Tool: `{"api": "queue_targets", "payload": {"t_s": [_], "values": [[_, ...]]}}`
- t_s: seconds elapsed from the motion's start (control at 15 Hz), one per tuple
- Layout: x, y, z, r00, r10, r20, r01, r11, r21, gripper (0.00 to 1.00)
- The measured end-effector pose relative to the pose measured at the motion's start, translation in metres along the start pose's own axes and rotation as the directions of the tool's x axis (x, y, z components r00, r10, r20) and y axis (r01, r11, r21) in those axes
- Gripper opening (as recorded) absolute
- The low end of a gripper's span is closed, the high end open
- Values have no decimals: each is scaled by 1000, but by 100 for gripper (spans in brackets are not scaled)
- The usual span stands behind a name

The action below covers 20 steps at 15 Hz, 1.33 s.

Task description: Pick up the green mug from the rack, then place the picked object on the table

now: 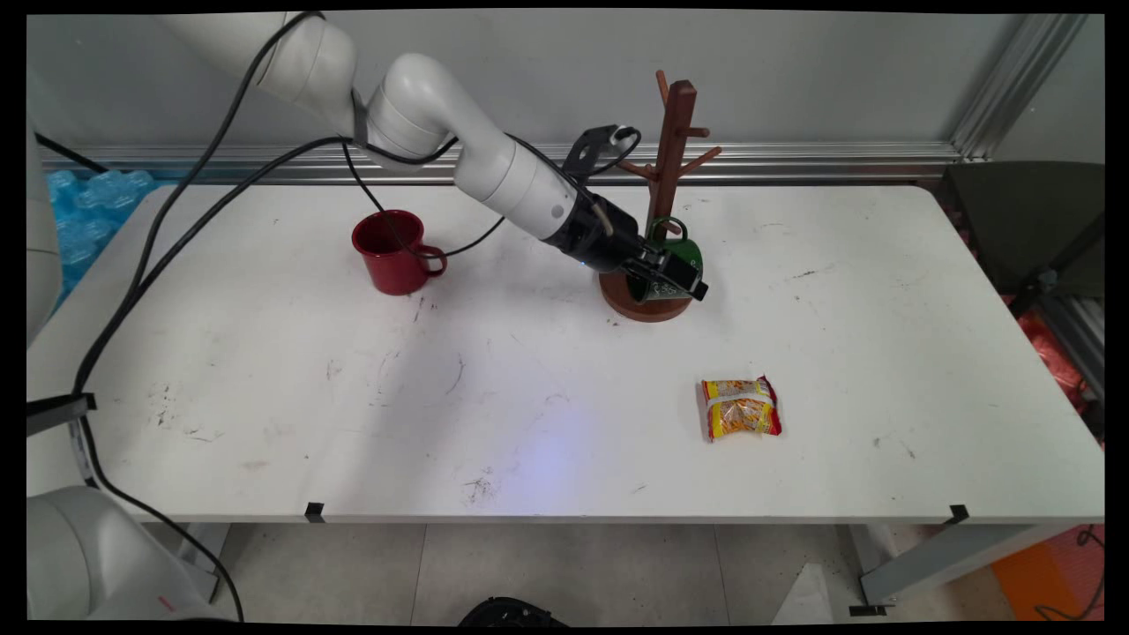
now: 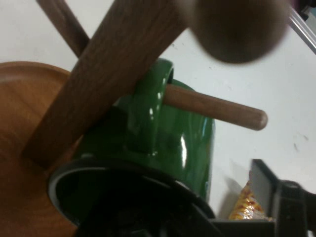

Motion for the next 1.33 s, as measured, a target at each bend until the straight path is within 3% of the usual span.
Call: {"api": "queue_targets", "payload": {"t_s": [0.6, 1.33], "values": [[-2, 3, 2, 1000, 16, -7, -16, 1000, -7, 0], [1, 22, -23, 996, 85, -38, -88, 995, -57, 0]]}}
